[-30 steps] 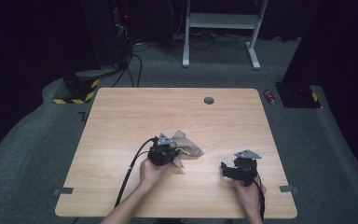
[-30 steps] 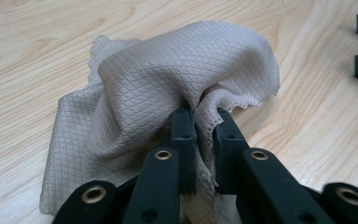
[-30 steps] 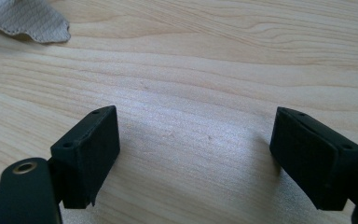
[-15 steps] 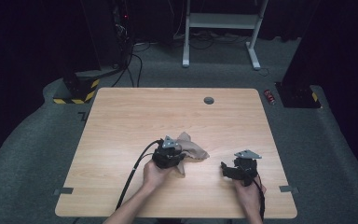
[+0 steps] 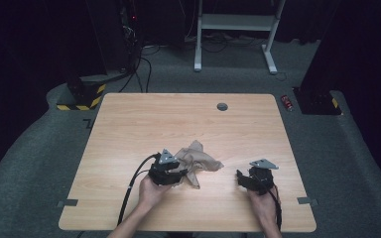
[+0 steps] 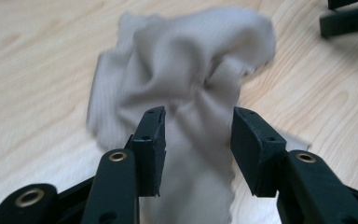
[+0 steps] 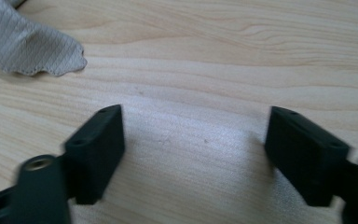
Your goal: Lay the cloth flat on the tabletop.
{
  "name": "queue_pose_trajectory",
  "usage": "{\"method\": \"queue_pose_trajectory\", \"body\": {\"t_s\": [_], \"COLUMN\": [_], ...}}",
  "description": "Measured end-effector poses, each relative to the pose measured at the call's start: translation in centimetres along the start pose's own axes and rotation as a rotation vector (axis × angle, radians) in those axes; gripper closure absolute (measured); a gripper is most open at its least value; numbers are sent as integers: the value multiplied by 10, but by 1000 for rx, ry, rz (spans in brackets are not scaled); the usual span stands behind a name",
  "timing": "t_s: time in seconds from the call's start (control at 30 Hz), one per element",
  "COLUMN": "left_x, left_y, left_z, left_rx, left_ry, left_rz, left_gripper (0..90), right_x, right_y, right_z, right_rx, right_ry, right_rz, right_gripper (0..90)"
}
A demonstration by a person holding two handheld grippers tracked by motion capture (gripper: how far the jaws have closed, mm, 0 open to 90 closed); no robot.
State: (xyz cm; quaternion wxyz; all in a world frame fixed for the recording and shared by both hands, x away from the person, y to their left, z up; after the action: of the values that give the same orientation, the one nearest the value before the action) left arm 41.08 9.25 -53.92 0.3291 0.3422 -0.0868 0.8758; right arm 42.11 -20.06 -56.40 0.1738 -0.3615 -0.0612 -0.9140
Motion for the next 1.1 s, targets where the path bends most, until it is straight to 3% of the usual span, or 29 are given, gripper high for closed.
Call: {"method": "queue_pose_trajectory", "body": {"t_s": [0.17,0.33,0.37,0.4,0.43,0.5,0.53,0.6,0.73,0.93,1.1], "left_x": [3,4,5,5,6,8,8,9,8,7,6], "left_y": [-8,-15,-16,-16,-17,-17,-18,-19,-22,-22,-23], "left_z": [-14,-26,-28,-28,-29,-30,-31,-33,-38,-39,-39], "left_rx": [21,43,58,58,68,75,76,84,63,35,43], "left_ry": [-4,-5,1,1,10,19,23,24,19,17,11], "left_rz": [42,95,99,99,100,104,107,116,152,192,212], "left_gripper": [541,505,493,490,488,486,480,477,455,422,371], "right_x": [1,5,8,8,10,10,9,9,2,-7,-16], "right_y": [-11,-46,-61,-61,-75,-80,-93,-97,-122,-136,-144], "right_z": [3,5,9,9,13,14,17,18,21,20,19], "right_rx": [25,77,99,99,134,141,153,157,197,211,241], "right_ry": [-11,-6,12,12,24,25,27,24,-3,-32,-57], "right_rz": [25,182,251,251,306,324,381,393,447,455,443], "right_gripper": [501,557,599,599,633,642,656,659,674,673,714]}}
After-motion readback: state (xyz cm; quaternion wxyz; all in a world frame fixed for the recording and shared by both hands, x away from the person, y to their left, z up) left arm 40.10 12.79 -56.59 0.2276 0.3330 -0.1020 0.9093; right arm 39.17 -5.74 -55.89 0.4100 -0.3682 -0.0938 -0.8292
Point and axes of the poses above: each handheld gripper's, and its own axes: x roughly backward along the jaws, z roughly out of its top, y roughly to its right, the point moved 6 cm from there along -x, roughly forward along the jaws, and after that the axes turned 3 degrees about z, right-handed, at the moved point
